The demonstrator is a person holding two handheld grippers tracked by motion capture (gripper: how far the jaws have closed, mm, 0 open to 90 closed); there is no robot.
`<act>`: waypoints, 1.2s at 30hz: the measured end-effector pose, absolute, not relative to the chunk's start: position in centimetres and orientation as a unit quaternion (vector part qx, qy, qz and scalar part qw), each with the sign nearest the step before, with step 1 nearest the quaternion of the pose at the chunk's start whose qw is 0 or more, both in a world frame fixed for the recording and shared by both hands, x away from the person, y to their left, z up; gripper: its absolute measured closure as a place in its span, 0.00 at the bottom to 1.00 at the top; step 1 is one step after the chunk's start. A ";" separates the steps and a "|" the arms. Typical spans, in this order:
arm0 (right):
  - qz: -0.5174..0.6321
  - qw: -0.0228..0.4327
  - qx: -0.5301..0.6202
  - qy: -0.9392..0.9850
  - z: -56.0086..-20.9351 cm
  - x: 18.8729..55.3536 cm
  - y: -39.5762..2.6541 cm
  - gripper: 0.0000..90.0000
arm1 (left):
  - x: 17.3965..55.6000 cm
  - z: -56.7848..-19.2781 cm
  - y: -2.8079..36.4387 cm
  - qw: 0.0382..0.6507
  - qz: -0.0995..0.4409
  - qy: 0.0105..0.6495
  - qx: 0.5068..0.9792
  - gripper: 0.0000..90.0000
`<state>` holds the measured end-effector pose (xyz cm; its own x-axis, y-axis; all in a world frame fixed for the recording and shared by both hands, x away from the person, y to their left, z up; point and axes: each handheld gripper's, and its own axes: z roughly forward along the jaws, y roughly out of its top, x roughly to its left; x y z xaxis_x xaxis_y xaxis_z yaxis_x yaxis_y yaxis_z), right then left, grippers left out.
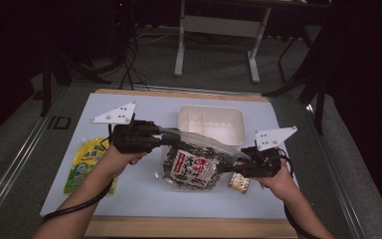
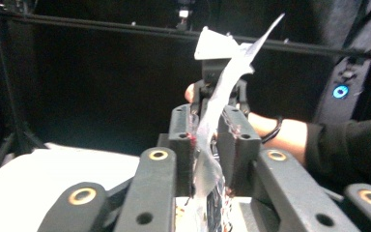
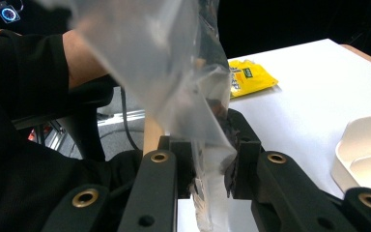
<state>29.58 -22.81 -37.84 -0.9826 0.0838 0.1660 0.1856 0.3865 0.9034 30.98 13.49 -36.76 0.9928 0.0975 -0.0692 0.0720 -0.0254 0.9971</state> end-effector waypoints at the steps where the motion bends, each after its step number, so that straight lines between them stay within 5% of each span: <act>1: -0.547 0.046 -0.082 -0.832 -37.8 29.6 -22.8 0.86 | 30.9 -36.7 13.5 0.693 0.011 0.059 0.718 0.81; 22: -0.576 -0.027 -0.157 -0.802 -34.9 30.8 -26.2 0.86 | 29.3 -37.8 16.5 0.673 0.102 0.187 0.708 0.02; 36: -0.584 -0.111 -0.243 -0.767 -34.4 32.8 -28.0 0.86 | 27.5 -41.5 16.6 0.623 0.166 0.237 0.726 0.01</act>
